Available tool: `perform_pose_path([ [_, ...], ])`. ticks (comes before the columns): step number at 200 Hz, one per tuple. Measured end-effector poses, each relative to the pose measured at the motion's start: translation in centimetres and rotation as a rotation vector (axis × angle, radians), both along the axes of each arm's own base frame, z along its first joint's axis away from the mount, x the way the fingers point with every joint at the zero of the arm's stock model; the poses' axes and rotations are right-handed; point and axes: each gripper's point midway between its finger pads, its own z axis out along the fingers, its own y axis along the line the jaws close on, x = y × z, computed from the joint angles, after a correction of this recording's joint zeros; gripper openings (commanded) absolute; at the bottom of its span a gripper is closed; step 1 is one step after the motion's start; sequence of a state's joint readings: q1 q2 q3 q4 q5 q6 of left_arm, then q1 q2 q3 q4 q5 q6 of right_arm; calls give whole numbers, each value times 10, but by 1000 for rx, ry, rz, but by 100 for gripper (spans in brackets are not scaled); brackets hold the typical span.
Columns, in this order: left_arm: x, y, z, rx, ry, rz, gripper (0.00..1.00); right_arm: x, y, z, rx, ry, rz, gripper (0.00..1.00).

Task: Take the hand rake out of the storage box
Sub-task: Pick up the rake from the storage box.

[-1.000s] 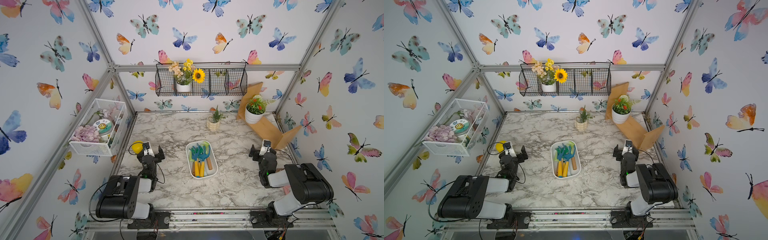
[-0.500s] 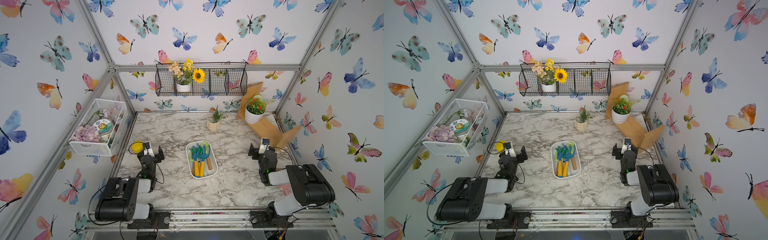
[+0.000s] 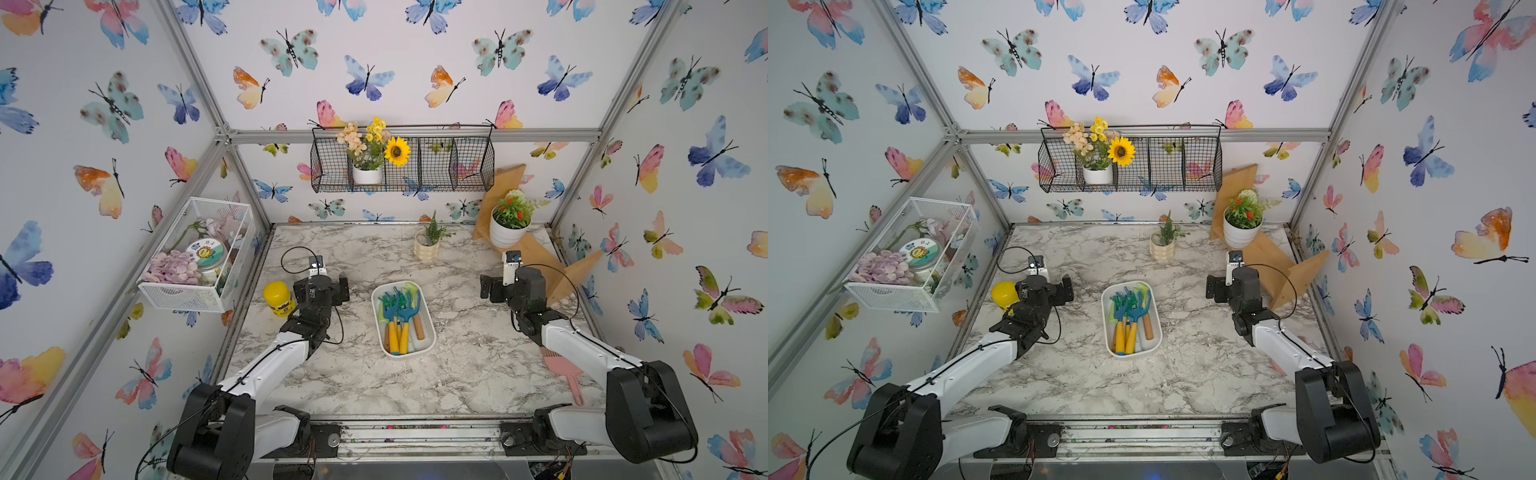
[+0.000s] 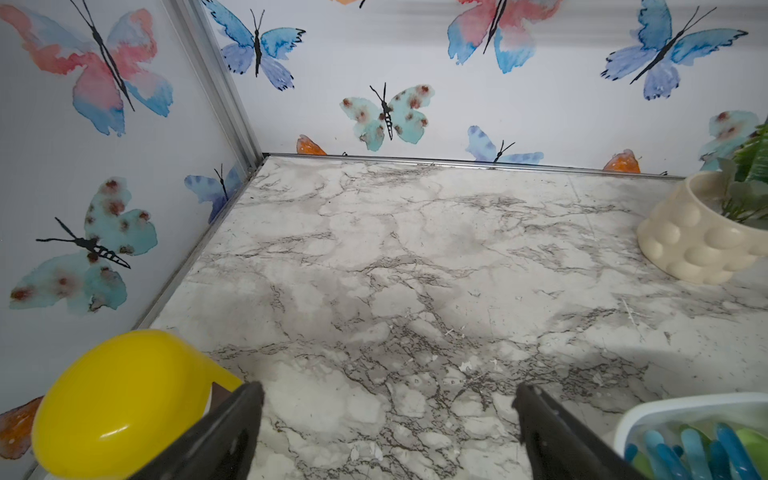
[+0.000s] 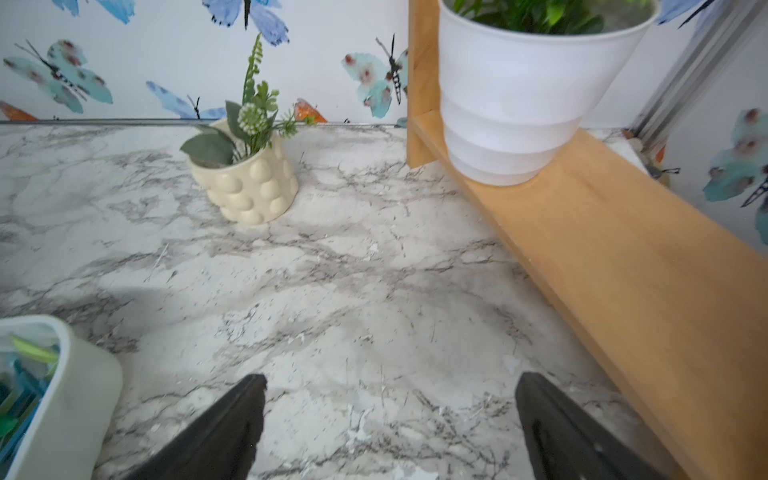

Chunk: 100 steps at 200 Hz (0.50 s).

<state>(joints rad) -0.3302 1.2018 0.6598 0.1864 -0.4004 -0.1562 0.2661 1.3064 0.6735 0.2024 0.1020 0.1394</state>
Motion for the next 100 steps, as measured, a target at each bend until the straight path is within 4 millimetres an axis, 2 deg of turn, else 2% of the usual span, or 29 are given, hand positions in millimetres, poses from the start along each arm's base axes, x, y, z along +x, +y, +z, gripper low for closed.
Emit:
perform_pose_path([
  [24,-2,-12,7,-71,52,-19,97,-15,11,-9,8,87,18,98],
  [46,-14,-27,-3,-115,150,-39,97,-28,17,-22,12,171,26,98],
  [77,-45,-75,-25,-160,325,-133,96,-42,21,-40,13,270,30,98],
  [100,-81,-111,-47,-178,461,-206,95,-50,21,-47,13,314,32,98],
])
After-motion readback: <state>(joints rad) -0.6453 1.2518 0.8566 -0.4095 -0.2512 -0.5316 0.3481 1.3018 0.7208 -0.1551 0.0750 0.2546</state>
